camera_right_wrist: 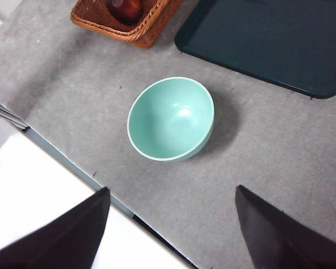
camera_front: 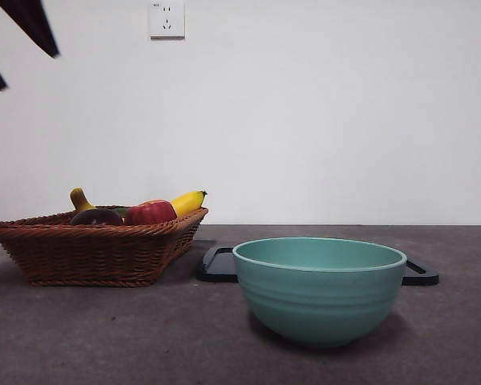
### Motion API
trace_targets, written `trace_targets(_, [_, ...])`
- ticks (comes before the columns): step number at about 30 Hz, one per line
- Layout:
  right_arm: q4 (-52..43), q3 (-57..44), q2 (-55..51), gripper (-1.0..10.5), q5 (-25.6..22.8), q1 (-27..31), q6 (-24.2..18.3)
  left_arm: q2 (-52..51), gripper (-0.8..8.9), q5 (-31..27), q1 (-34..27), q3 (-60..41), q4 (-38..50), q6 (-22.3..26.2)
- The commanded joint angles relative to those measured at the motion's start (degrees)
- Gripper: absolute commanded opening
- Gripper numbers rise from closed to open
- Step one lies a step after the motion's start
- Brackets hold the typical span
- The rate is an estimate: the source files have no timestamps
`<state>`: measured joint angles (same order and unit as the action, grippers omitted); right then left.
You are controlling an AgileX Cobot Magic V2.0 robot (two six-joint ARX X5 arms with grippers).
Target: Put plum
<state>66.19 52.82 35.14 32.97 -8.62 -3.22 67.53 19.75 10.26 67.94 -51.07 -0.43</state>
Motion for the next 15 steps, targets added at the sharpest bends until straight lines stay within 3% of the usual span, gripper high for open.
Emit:
trace_targets(1, [-0.59,1.01,0.37,3.6,0.0,-0.2,-0.42,4.52,3.7,-1.62,1.2,3.26,0.9,1.86])
trace_targets(7, [-0.59,1.01,0.37,3.6,0.02,-0.2,-0.42,12.09,3.7,-3.02,3.32,5.33,4.11,2.6])
trace_targets(15, [-0.59,1.01,0.37,3.6,0.02,-0.2,-0.42,19.5,3.71,-9.44,5.62,5.42,7.43,4.5])
